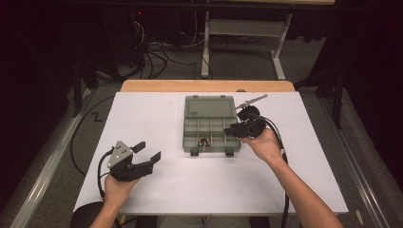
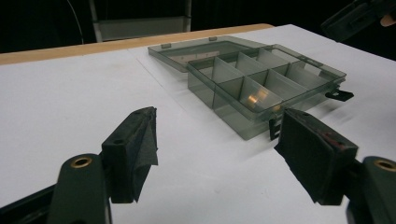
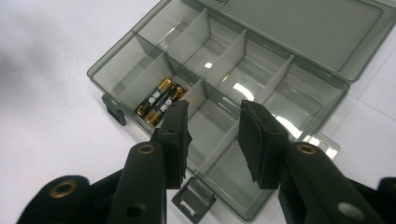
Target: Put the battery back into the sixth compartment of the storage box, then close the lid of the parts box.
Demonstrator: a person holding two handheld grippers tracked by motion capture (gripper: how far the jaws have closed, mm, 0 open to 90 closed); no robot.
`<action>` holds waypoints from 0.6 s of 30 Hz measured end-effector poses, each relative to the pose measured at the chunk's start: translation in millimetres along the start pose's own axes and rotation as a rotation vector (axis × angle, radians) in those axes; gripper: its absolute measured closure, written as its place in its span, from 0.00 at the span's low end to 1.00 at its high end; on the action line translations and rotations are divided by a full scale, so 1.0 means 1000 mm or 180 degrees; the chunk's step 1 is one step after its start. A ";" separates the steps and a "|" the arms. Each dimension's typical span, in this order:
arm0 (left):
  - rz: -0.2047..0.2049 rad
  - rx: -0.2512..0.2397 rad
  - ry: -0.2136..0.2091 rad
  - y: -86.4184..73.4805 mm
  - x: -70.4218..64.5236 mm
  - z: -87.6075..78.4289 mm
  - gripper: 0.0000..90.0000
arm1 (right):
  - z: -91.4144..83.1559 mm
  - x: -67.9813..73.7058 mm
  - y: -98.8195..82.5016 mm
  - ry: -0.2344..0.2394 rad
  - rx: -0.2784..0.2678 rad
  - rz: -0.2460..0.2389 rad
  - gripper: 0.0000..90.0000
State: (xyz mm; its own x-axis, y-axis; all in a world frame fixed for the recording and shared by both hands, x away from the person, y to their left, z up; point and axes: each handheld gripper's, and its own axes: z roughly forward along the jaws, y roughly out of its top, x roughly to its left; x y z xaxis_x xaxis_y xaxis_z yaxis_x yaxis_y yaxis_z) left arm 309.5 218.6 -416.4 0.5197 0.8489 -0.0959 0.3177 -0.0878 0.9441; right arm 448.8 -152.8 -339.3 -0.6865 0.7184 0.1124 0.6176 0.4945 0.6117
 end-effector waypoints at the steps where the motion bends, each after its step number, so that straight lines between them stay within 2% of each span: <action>1: 0.0004 -0.0004 0.0026 0.000 0.000 0.000 0.32 | 0.000 0.000 0.000 0.0000 0.0000 0.0000 0.71; 14: -0.0036 0.0007 0.0010 0.001 0.002 0.004 0.32 | -0.007 -0.024 -0.015 -0.0100 -0.0088 0.0199 0.72; 18: 0.0002 0.0012 -0.0007 0.002 0.001 0.005 0.32 | -0.010 -0.030 -0.017 -0.0136 -0.0120 0.0266 0.72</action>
State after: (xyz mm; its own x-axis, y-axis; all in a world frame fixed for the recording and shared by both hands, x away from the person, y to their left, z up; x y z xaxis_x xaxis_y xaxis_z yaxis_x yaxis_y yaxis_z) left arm 314.7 216.1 -416.4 0.5216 0.8478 -0.0961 0.3205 -0.0903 0.9429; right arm 455.4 -187.9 -345.7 -0.6157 0.7770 0.1313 0.6566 0.4137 0.6307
